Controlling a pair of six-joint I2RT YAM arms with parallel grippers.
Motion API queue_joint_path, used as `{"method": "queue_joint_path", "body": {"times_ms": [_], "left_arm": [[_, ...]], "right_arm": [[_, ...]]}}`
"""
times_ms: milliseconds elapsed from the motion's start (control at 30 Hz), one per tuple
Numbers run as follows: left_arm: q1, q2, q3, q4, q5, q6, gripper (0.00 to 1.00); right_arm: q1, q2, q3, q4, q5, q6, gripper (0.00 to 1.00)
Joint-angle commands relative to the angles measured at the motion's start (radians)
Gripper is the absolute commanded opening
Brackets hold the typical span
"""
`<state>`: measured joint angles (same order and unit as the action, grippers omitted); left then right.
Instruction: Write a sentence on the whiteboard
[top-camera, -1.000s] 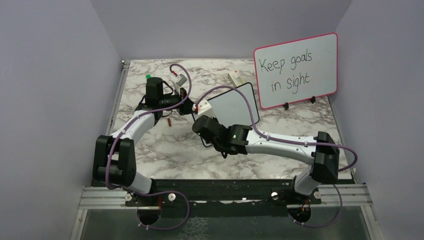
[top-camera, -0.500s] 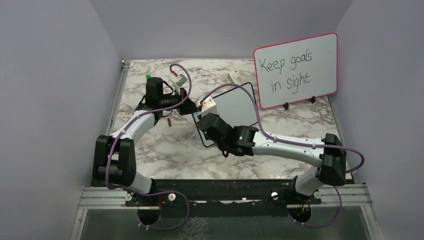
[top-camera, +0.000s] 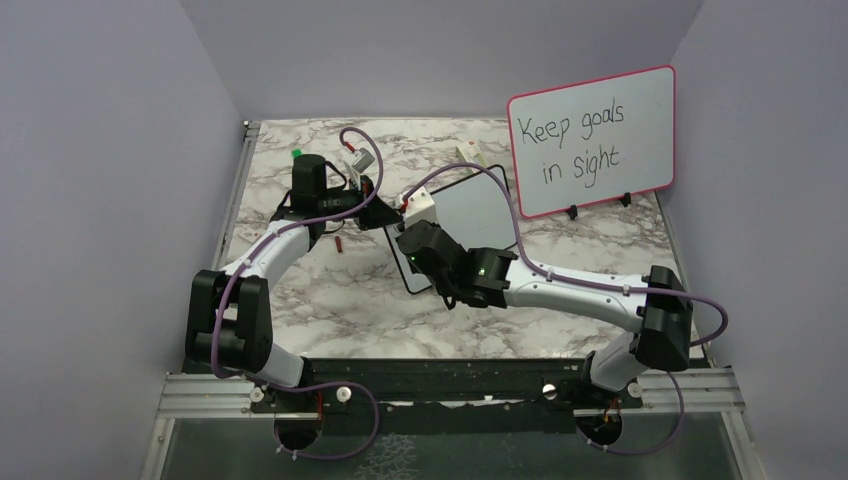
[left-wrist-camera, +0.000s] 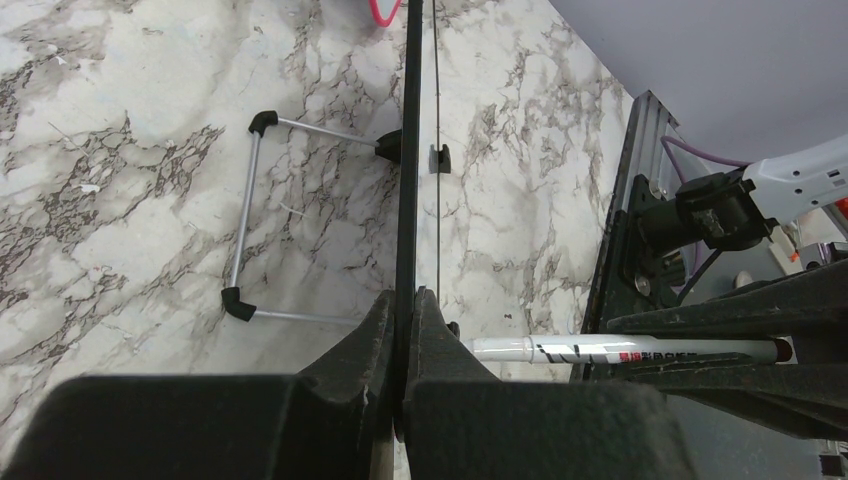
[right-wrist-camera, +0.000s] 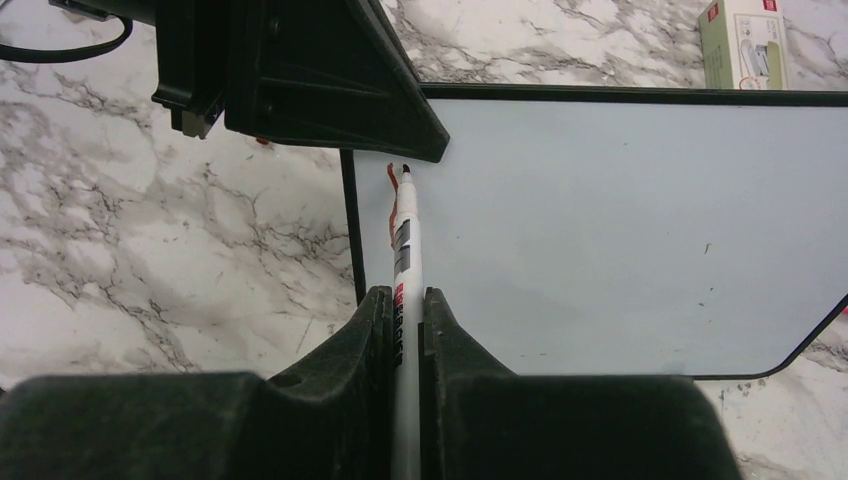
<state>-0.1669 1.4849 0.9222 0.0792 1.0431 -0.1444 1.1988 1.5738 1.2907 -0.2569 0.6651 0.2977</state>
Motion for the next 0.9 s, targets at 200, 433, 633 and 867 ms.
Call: {"method": "queue_joint_path", "body": {"times_ms": [200,433,633,867], "left_arm": [[-0.033,0.046,-0.011,-0.101,-0.041,0.059,0.00],[-0.033,0.048,-0.010,-0.108,-0.044,0.062,0.00],[-0.033,0.050,-0.008,-0.113,-0.048,0.064,0.00],[-0.033,0.050,-0.008,-0.114,-0.048,0.067,0.00]], "right_arm": [[-0.010,0.020,-0.001,0.051,-0.007,-0.015,0.01],[-0.010,0.025,0.006,0.040,-0.022,-0.016,0.01],[-0.010,0.019,0.001,0.026,-0.029,-0.007,0.01],[-0.010,0.029,0.005,0.026,-0.039,-0.012,0.01]]}}
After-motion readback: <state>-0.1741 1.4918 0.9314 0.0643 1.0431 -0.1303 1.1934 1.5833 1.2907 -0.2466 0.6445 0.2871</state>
